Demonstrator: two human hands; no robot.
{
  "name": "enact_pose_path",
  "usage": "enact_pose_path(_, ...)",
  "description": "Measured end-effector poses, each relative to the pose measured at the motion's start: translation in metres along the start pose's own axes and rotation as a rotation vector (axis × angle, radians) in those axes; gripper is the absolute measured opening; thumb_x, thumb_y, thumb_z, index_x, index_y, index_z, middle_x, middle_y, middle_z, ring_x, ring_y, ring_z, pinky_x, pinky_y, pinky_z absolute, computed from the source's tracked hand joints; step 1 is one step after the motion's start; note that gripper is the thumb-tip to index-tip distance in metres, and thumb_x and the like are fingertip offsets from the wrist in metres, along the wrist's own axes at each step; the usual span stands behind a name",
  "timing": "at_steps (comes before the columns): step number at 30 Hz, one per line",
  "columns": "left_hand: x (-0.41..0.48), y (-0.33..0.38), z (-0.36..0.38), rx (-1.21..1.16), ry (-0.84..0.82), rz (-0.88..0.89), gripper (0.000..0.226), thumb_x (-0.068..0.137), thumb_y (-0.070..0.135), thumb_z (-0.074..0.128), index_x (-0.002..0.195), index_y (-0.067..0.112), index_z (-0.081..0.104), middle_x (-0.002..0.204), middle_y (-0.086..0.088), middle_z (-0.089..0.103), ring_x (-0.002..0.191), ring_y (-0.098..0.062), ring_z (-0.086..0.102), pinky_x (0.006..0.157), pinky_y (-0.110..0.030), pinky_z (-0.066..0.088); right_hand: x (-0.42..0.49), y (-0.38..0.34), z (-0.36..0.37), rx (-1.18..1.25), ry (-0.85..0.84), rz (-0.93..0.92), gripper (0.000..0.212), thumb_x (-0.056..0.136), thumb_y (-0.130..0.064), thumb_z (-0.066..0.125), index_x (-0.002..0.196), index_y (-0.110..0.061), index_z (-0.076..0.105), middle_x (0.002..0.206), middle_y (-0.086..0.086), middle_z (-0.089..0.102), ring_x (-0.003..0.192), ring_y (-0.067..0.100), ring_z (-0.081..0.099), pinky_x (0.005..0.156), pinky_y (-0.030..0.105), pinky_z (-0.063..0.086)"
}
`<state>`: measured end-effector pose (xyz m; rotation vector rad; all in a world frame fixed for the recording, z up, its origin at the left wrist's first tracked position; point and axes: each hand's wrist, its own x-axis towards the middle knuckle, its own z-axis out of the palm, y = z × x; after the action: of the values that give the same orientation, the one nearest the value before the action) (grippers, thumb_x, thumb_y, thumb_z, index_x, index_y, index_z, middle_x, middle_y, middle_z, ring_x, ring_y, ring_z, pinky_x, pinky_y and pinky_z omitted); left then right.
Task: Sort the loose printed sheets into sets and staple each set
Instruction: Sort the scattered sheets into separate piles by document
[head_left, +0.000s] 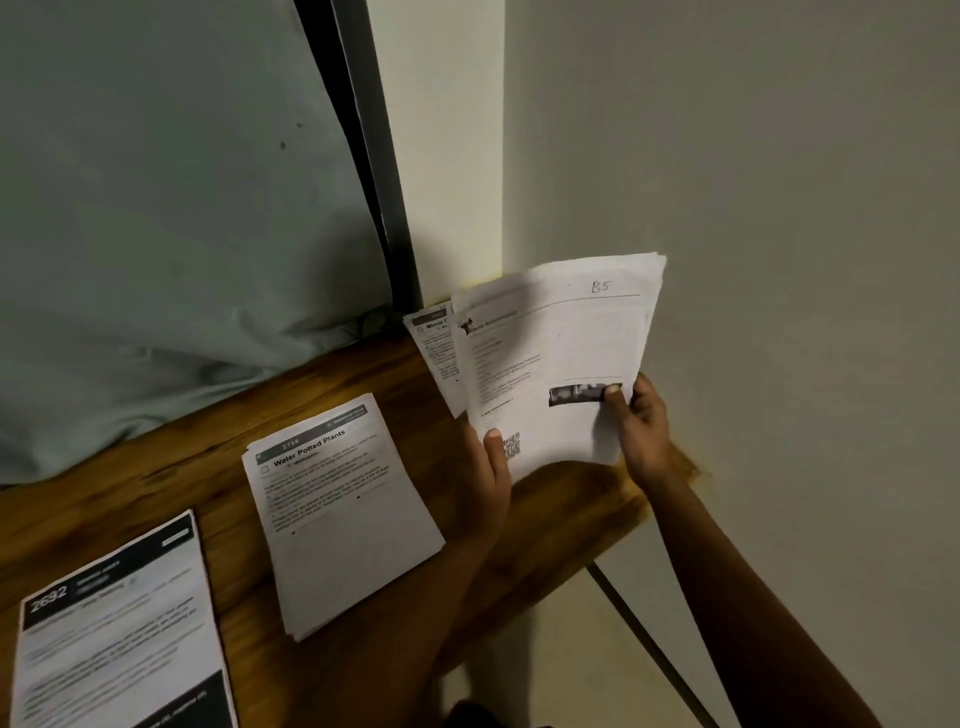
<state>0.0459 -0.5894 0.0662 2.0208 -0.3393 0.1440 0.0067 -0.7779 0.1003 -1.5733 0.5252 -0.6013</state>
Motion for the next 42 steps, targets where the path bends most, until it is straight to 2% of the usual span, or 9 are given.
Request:
enact_pose_path(7, 0.001, 0.002, -0.010, -0.134, 0.002, -0.052, 0.057, 0.093, 0.019, 0.054, 0.140, 0.000, 0.027, 0.131, -0.017, 0.049, 0.103, -0.022, 0.060, 0.065, 0.000, 0.045, 0.001, 0.016, 0.005, 0.000, -0.106, 0.077, 0.033, 0.096, -0.015, 0.050, 0.128, -0.016, 0.047, 0.120, -0.003, 0.058, 0.108, 0.010, 0.056, 0.083, 0.021, 0.052)
enact_pose_path(10, 0.000, 0.002, -0.007, -0.159, -0.003, -0.074, 0.058, 0.094, 0.018, 0.052, 0.141, -0.001, 0.024, 0.132, -0.019, 0.048, 0.104, -0.022, 0.060, 0.067, -0.002, 0.047, -0.002, 0.018, 0.005, -0.036, -0.112, 0.100, 0.034, 0.097, -0.014, 0.046, 0.132, -0.017, 0.043, 0.121, -0.009, 0.055, 0.107, 0.001, 0.054, 0.082, 0.012, 0.048)
enact_pose_path(13, 0.006, -0.001, 0.000, -0.190, -0.031, -0.070, 0.061, 0.095, 0.020, 0.050, 0.144, 0.001, 0.018, 0.132, -0.016, 0.048, 0.100, -0.014, 0.061, 0.072, -0.012, 0.053, 0.002, 0.014, 0.009, -0.161, -0.065, 0.080, 0.028, 0.100, -0.013, 0.041, 0.127, -0.011, 0.047, 0.123, 0.002, 0.054, 0.113, 0.015, 0.051, 0.094, 0.024, 0.041)
enact_pose_path(18, 0.023, 0.002, 0.012, -0.157, -0.053, -0.152, 0.061, 0.094, 0.026, 0.051, 0.139, -0.005, 0.024, 0.131, -0.016, 0.051, 0.107, -0.026, 0.062, 0.074, -0.021, 0.055, 0.022, 0.003, 0.012, -0.455, -0.005, 0.102, 0.011, 0.096, -0.001, 0.039, 0.093, -0.002, 0.049, 0.083, 0.006, 0.055, 0.081, 0.024, 0.049, 0.059, 0.016, 0.035)
enact_pose_path(22, 0.025, -0.007, 0.024, -0.142, -0.154, -0.286, 0.050, 0.094, 0.011, 0.054, 0.132, -0.011, 0.031, 0.135, -0.021, 0.047, 0.120, -0.031, 0.052, 0.073, -0.004, 0.045, 0.027, 0.005, 0.017, -0.557, -0.010, 0.201, 0.011, 0.091, 0.002, 0.042, 0.097, -0.005, 0.050, 0.091, 0.011, 0.062, 0.086, 0.025, 0.058, 0.073, 0.024, 0.040)
enact_pose_path(27, 0.028, -0.030, 0.024, -0.076, -0.359, -0.548, 0.041, 0.092, 0.008, 0.054, 0.130, -0.001, 0.041, 0.133, -0.015, 0.051, 0.122, -0.028, 0.051, 0.090, -0.029, 0.048, 0.024, 0.014, 0.021, -0.738, -0.083, 0.301, 0.033, 0.097, -0.008, 0.039, 0.127, 0.001, 0.047, 0.122, 0.019, 0.055, 0.112, 0.034, 0.052, 0.085, 0.031, 0.040)
enact_pose_path(32, 0.027, -0.051, 0.026, -0.042, -0.489, -0.595, 0.039, 0.089, 0.013, 0.059, 0.126, 0.007, 0.047, 0.126, -0.007, 0.058, 0.113, -0.023, 0.059, 0.065, -0.016, 0.049, 0.029, 0.031, 0.025, -0.866, -0.033, 0.425, 0.042, 0.095, -0.001, 0.045, 0.136, 0.000, 0.041, 0.133, 0.019, 0.048, 0.122, 0.032, 0.046, 0.095, 0.030, 0.039)
enact_pose_path(37, 0.026, -0.058, 0.026, -0.034, -0.541, -0.619, 0.039, 0.088, 0.015, 0.060, 0.125, 0.009, 0.051, 0.126, -0.007, 0.059, 0.112, -0.023, 0.059, 0.083, -0.030, 0.054, 0.036, 0.067, 0.027, -0.830, -0.050, 0.467, 0.048, 0.090, 0.001, 0.050, 0.136, -0.005, 0.038, 0.131, 0.021, 0.047, 0.119, 0.038, 0.046, 0.095, 0.043, 0.043)
enact_pose_path(42, 0.041, -0.059, 0.016, 0.046, -0.462, -0.674, 0.038, 0.090, 0.021, 0.060, 0.124, 0.005, 0.050, 0.125, -0.009, 0.058, 0.110, -0.026, 0.059, 0.075, -0.029, 0.052, 0.052, 0.084, 0.030, -0.954, 0.058, 0.477, 0.043, 0.090, -0.010, 0.049, 0.132, -0.003, 0.039, 0.135, 0.024, 0.041, 0.124, 0.042, 0.040, 0.105, 0.051, 0.035)
